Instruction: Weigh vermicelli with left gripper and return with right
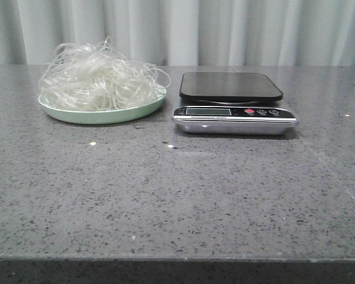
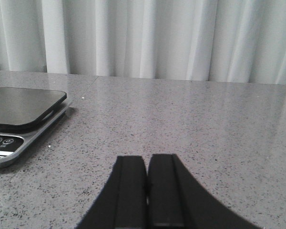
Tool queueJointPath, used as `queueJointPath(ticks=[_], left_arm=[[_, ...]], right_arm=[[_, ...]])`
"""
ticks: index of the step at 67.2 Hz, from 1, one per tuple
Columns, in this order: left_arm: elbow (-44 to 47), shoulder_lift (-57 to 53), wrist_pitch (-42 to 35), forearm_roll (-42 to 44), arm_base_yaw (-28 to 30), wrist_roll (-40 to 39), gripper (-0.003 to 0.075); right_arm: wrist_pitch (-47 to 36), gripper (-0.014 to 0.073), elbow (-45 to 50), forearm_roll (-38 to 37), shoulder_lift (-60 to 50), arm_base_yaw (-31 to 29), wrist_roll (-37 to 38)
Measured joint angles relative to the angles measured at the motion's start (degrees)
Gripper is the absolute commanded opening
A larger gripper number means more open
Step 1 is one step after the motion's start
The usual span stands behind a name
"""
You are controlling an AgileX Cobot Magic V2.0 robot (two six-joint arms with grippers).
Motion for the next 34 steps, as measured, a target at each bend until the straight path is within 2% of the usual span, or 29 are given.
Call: queueJointPath(ticks=[8,14,25,34], left_arm=[[-11.55,10.25,10.02,0.00,0.00,0.00,0.0159],[-15.79,16.19,15.59,-1.03,0.00,0.00,0.0263],[-17.20,24.84,19.86,-5.44,0.00,0.00,0.0532],[-17.20,29.91,22.73,-7.91,-0.15,0.00,0.0612]], right_arm=[[0.13,0.0150,0.00,0.00,0.00,0.00,0.00],[0.17,0.0150,0.00,0.09,0.00,0.00,0.00],[0.54,0.0150,0.00,0.09,0.00,0.00,0.00],[0.57,0.0150,0.00,0.09,0.00,0.00,0.00]])
